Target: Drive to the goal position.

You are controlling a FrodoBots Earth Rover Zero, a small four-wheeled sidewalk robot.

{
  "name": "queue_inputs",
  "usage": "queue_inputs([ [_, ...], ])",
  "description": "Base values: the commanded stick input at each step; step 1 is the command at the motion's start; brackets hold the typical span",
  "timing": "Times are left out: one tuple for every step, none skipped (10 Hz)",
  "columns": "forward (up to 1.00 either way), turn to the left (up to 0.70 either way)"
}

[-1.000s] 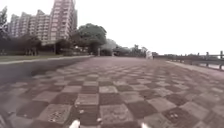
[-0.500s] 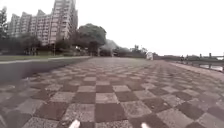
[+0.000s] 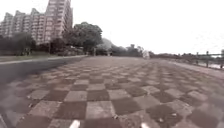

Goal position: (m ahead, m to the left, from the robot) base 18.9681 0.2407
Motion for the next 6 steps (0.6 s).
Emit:
queue_inputs([
  [0.7,0.0],
  [0.7,0.0],
  [0.7,0.0],
  [0.7,0.0],
  [0.7,0.0],
  [0.7,0.0],
])
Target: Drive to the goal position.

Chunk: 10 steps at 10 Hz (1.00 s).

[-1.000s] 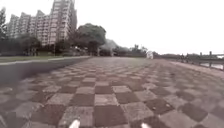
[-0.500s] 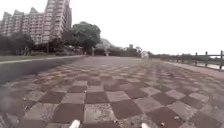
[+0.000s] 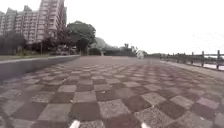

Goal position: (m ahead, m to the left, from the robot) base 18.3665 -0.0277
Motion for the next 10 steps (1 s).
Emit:
queue_inputs([
  [0.7,0.0],
  [0.7,0.0],
  [0.7,0.0],
  [0.7,0.0],
  [0.7,0.0],
  [0.7,0.0],
  [0.7,0.0],
  [0.7,0.0],
  [0.7,0.0],
  [0.7,0.0],
])
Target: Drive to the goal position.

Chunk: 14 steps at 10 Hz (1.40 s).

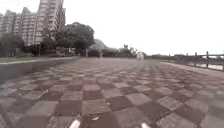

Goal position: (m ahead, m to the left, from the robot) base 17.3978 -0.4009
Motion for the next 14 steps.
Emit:
queue_inputs([
  [0.7,0.0],
  [0.7,0.0],
  [0.7,0.0],
  [0.7,0.0],
  [0.7,0.0],
  [0.7,0.0],
  [0.7,0.0],
  [0.7,0.0],
  [0.7,0.0],
  [0.7,0.0],
  [0.7,0.0],
  [0.7,0.0],
  [0.7,0.0],
  [0.7,0.0],
])
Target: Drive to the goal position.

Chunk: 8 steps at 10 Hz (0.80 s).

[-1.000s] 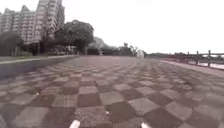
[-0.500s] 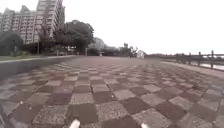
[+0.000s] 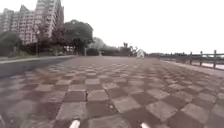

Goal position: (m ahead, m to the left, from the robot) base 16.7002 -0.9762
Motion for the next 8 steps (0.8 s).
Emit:
queue_inputs([
  [0.7,0.0],
  [0.7,0.0],
  [0.7,0.0],
  [0.7,0.0],
  [0.7,0.0],
  [0.7,0.0],
  [0.7,0.0],
  [0.7,0.0],
])
